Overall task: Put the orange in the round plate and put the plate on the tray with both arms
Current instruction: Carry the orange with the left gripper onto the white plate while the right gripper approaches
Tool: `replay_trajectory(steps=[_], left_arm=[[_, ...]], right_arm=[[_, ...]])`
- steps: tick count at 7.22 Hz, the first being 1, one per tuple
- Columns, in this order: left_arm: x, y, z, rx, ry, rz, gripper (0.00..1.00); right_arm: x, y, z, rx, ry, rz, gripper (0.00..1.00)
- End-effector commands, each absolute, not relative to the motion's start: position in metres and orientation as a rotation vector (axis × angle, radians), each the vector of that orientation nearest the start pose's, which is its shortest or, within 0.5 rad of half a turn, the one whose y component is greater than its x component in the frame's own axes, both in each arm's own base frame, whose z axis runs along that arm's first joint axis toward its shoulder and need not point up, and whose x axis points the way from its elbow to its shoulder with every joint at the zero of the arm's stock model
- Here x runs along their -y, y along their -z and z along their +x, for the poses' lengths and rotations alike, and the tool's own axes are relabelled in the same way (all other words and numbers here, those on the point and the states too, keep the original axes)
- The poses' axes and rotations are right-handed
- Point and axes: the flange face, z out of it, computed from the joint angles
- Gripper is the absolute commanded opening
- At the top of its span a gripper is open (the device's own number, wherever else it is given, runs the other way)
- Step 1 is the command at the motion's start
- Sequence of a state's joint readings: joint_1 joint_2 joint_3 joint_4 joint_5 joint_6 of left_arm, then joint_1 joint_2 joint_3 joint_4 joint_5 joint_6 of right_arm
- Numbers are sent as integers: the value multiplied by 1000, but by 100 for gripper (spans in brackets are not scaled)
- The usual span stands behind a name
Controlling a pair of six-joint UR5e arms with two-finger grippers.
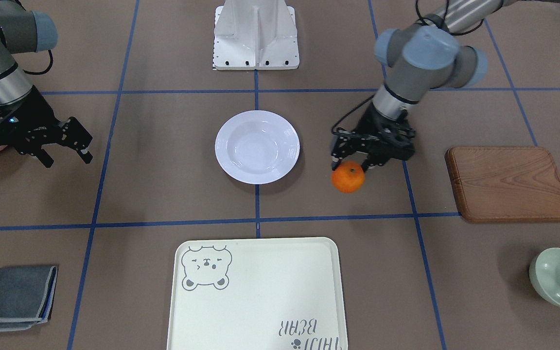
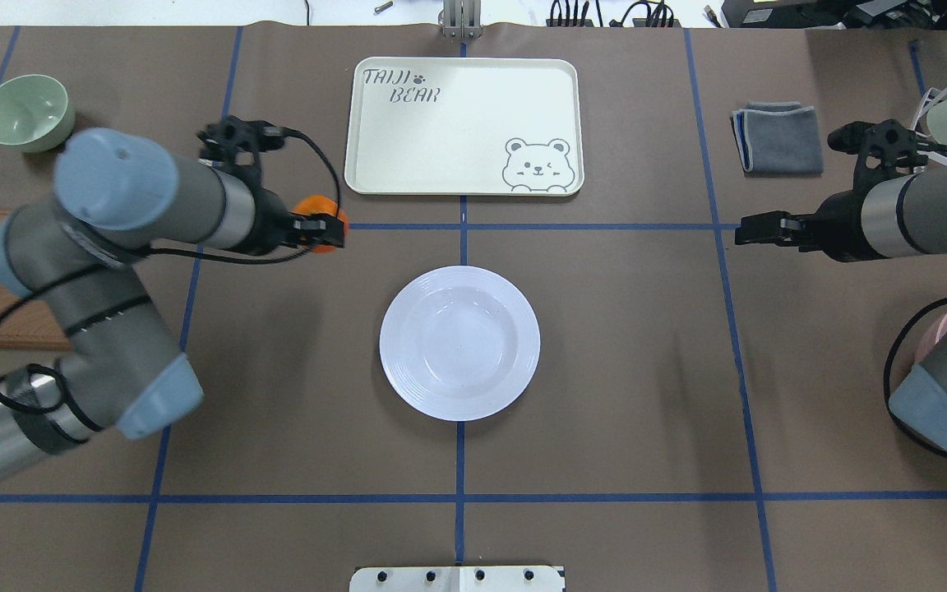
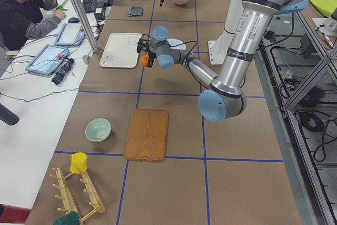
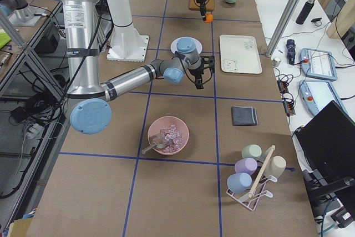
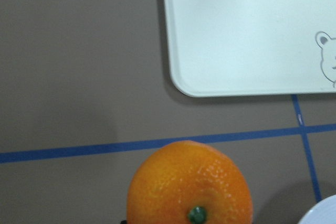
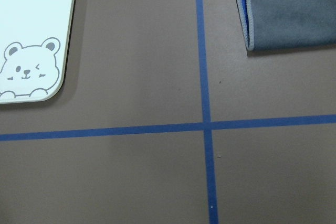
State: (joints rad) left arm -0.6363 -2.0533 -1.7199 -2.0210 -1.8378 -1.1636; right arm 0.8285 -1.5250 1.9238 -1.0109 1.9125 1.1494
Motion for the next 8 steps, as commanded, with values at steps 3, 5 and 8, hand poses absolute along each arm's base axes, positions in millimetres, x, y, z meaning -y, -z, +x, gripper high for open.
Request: replay_trajectory(steps=[3, 5, 8], left_arm=[[359, -201, 588, -1040, 46, 305, 0], [357, -194, 611, -1031, 38, 297, 0], [361, -185, 615, -1029, 50, 322, 98]], right_arm=[[390, -352, -379, 1045, -494, 280, 97], [381, -346, -384, 1060, -483, 275, 98], [364, -333, -392, 1095, -491, 259, 98]])
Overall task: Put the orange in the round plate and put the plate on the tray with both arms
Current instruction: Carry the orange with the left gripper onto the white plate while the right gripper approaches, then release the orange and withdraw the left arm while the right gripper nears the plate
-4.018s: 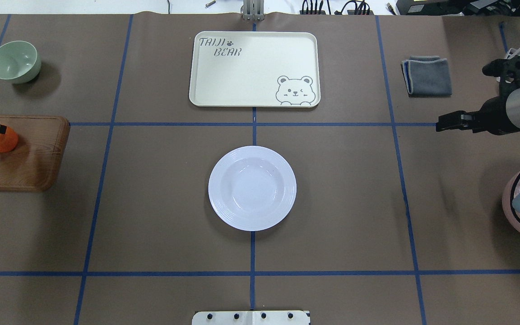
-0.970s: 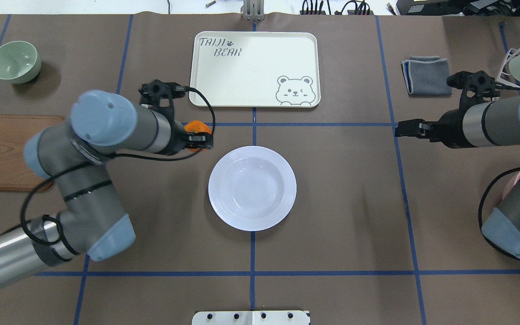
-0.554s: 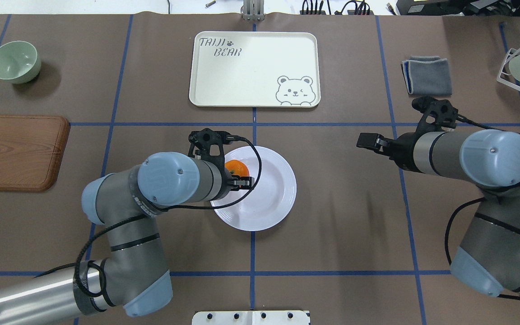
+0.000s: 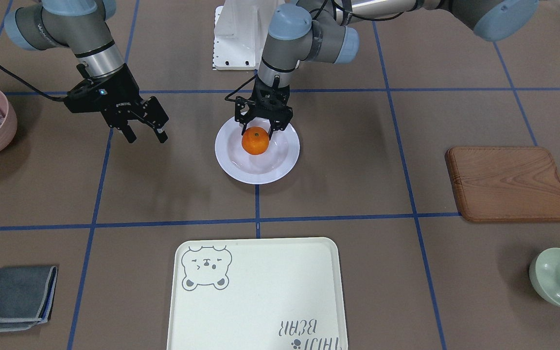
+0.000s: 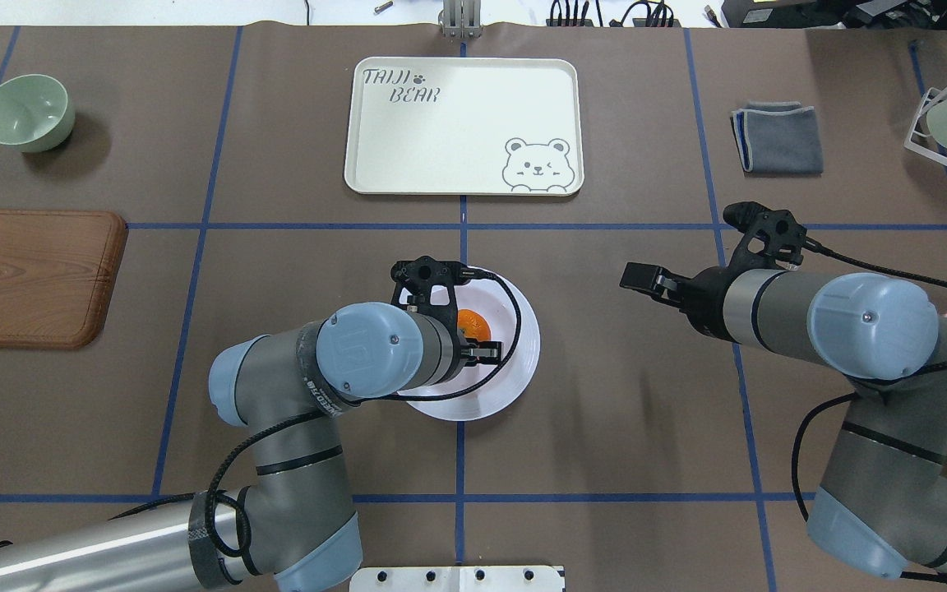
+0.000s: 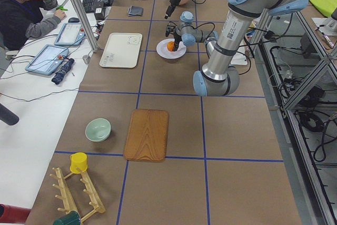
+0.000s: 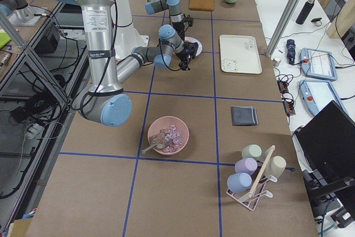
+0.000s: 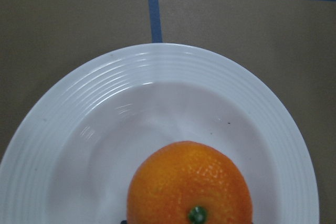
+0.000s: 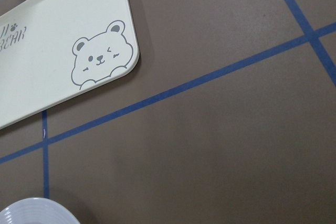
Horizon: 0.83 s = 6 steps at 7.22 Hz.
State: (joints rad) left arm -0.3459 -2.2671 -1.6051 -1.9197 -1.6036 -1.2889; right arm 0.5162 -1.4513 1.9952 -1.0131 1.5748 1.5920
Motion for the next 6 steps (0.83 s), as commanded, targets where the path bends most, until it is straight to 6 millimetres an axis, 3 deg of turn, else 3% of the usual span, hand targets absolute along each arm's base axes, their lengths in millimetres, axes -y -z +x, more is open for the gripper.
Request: replay_trajectory(steps=[1, 3, 4, 5, 6], left_arm=[[364, -191, 616, -1013, 62, 337, 99], [364, -180, 608, -1039, 64, 347, 99], [379, -158, 572, -1083, 86, 380, 99], [411, -154, 523, -1052, 78, 330, 99], [456, -158, 464, -1012, 28, 314, 99]], right_arm=[[355, -333, -401, 1092, -485, 271, 99], [348, -328, -406, 1108, -502, 257, 99], [342, -318, -404, 1137, -522, 240, 99], [335, -312, -406, 1150, -518, 235, 99], [328, -309, -411, 1165, -535, 226, 99]])
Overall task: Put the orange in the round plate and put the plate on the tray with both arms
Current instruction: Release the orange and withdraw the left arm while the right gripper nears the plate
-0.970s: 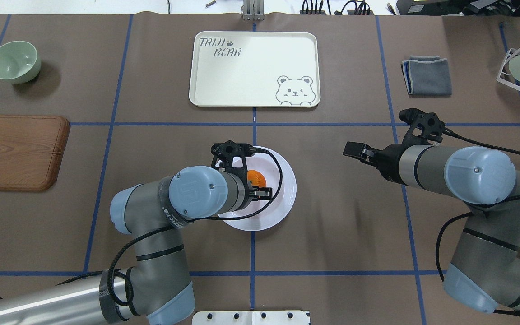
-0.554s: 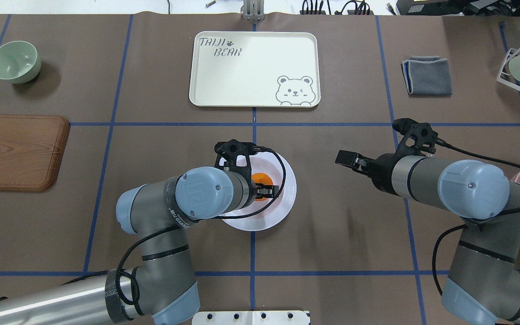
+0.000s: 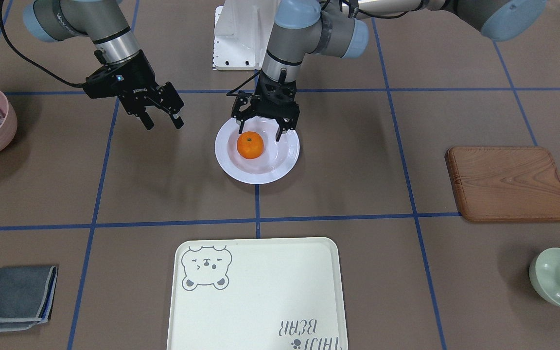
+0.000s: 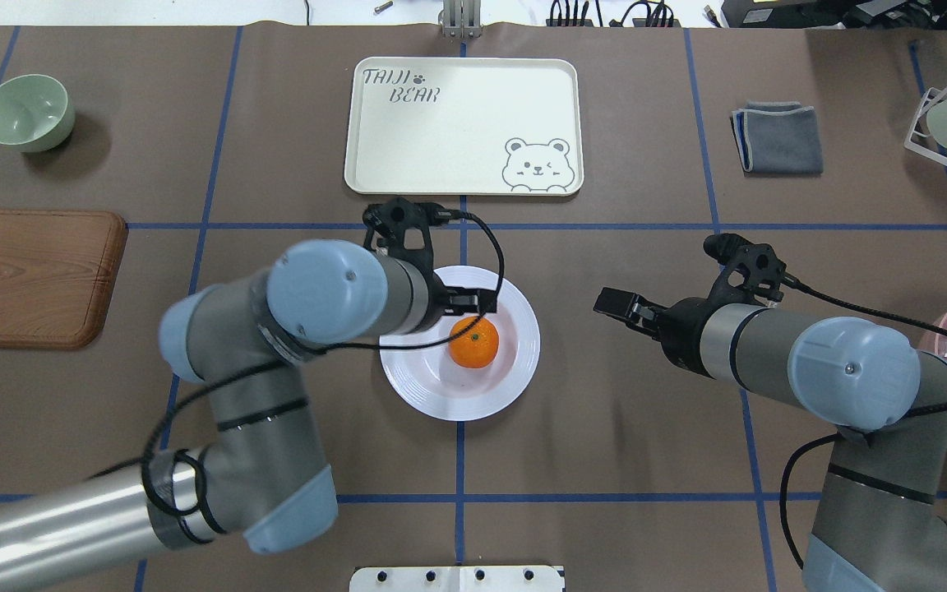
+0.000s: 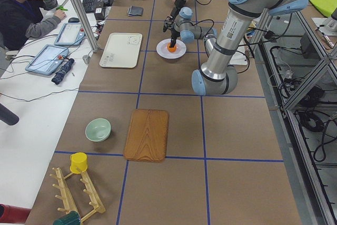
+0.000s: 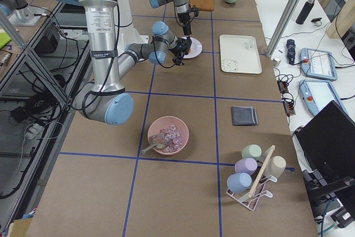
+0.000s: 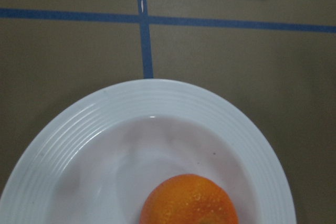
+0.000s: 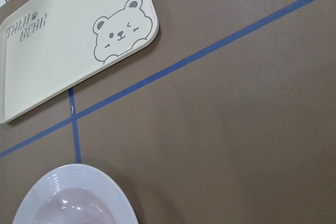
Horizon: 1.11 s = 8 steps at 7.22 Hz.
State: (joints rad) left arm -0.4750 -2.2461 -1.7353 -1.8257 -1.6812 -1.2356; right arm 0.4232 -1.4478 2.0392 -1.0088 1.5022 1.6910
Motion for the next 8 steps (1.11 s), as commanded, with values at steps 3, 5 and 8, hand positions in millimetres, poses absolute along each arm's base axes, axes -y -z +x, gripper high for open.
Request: replay_trajectory(steps=[3, 5, 8], left_arm=[[574, -280, 253, -875, -165, 318, 99], [632, -390, 115, -740, -333, 337, 99], [641, -587, -68, -806, -163, 173, 99]], right_arm=[[304, -284, -435, 1258, -629, 183, 99], [281, -281, -456, 1264, -659, 224, 100], [276, -269, -497, 1297, -792, 127, 100]])
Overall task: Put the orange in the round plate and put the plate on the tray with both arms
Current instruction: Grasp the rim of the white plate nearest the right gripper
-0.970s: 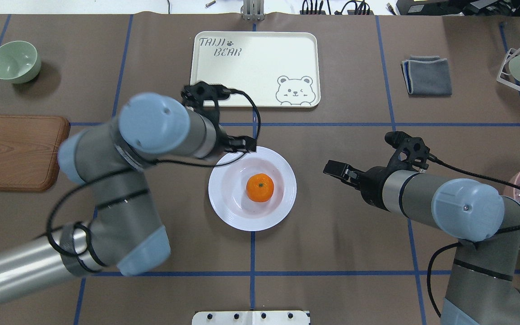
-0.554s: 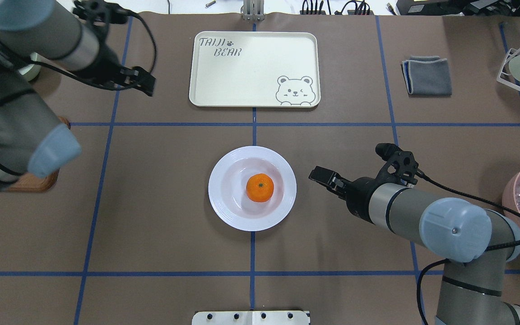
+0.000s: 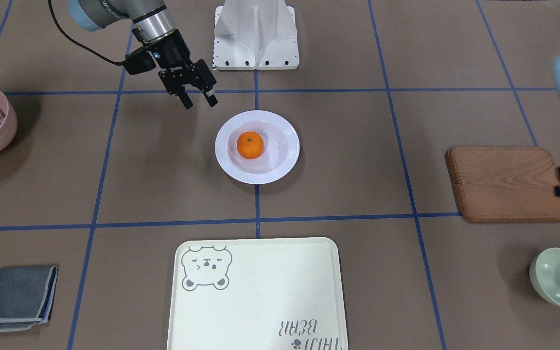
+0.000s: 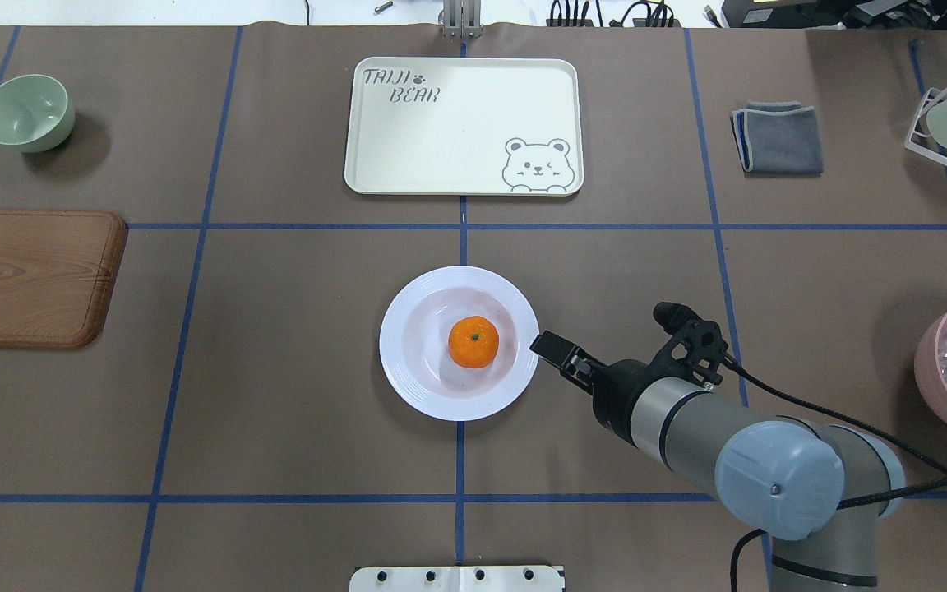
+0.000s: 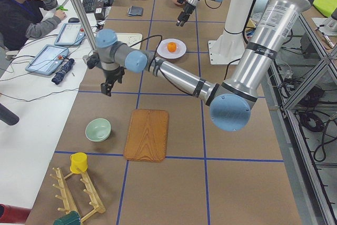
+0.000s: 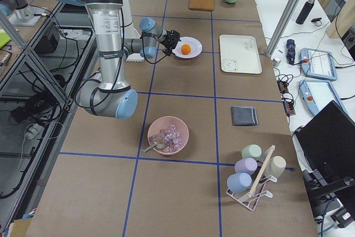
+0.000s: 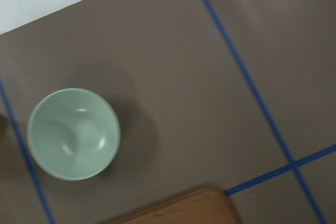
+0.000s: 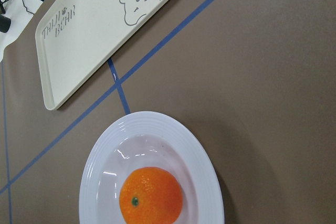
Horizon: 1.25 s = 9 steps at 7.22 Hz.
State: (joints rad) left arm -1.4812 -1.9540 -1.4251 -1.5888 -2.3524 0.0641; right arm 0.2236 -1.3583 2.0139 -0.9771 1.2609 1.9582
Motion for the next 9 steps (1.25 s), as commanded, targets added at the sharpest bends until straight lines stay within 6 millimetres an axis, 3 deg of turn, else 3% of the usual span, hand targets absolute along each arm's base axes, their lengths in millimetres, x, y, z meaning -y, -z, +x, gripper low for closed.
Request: replay_trajectory(steps=[1, 3, 5, 8, 9], left_arm=[[621, -608, -98, -805, -121, 178, 99], [609, -609, -98, -805, -118, 179, 99], [608, -602, -98, -804, -117, 187, 99], [603, -608, -98, -806, -117, 188, 99], [603, -608, -98, -806, -117, 188, 99]], right_arm=[[274, -271, -519, 1282, -789, 123, 100], [273, -285, -542, 1246, -815, 132, 100], [271, -297, -550, 1167, -791, 146, 100], [268, -278, -565, 1179, -789, 147, 92], [271, -284, -578, 1160, -790, 152, 90]])
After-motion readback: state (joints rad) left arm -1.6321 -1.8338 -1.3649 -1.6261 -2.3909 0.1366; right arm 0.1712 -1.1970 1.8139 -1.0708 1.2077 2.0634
